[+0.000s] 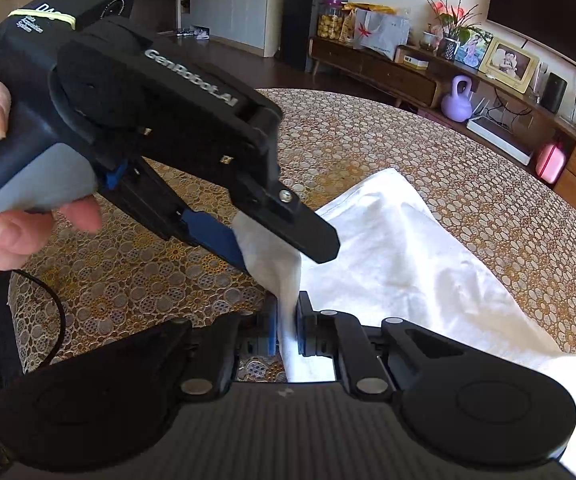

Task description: Fold clothes

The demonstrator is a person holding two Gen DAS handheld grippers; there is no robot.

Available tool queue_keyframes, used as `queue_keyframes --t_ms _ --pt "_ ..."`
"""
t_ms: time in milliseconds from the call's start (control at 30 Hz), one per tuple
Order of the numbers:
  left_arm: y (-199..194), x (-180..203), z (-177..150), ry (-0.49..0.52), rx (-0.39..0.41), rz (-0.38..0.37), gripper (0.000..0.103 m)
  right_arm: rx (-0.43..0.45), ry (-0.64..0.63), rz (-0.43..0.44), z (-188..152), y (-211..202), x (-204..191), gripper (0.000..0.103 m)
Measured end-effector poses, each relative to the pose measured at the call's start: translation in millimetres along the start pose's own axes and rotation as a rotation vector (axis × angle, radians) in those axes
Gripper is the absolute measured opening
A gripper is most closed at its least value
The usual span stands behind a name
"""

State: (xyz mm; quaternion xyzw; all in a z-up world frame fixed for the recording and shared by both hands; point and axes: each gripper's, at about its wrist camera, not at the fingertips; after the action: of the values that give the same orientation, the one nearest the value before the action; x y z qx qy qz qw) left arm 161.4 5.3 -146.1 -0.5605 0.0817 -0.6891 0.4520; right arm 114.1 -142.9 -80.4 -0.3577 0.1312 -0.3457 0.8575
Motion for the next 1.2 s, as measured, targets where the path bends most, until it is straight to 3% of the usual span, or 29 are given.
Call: queue_keyframes --t_ms 100,233,433,600,800,900,1033,1200 --pt "8.8 -0.5 6.7 0.012 0.008 0.033 0.103 0.011 0.006 0.000 -0.8 -4.0 1.0 0.009" --pt "7.0 -3.4 9.3 0.024 0.032 0.017 0.103 0.025 0.014 -0.007 -2.5 -9.2 2.7 0.009" --pt "12.9 -1.9 5.5 0.086 -0.027 0.022 0.103 0.044 0.041 -0.015 -6.9 -11.3 4.9 0.009" --pt "9.9 -9.6 0.5 0.082 -0.016 0.057 0.103 0.045 0.085 -0.012 -16.1 -28.1 8.0 0.010" --pt "-8.6 -20.1 -12.8 0.062 0.002 0.079 0.103 -0.030 0.143 -0.198 -59.9 -82.6 37.0 0.026" --pt "-13.3 -25.0 -20.8 0.057 0.011 0.087 0.103 -0.081 0.234 -0.325 -89.2 -107.3 68.9 0.053" --pt "-17.0 -24.1 -22.5 0.059 0.026 0.103 0.103 -0.073 0.390 -0.395 -109.6 -126.4 102.7 0.055" --pt "-22.8 -12.8 -21.0 0.099 0.070 0.108 0.103 -0.054 0.342 -0.414 -101.7 -106.5 87.9 0.055"
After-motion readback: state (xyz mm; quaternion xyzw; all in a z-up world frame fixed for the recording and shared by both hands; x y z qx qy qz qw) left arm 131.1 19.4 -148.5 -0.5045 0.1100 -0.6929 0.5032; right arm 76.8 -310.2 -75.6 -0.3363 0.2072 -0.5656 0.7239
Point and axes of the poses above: each gripper's, at about its wrist camera, not at the fingertips, and y roughly the way its jaws point, x to its right, z to its top, and after that the axes turned 3 degrees about y, right-handed
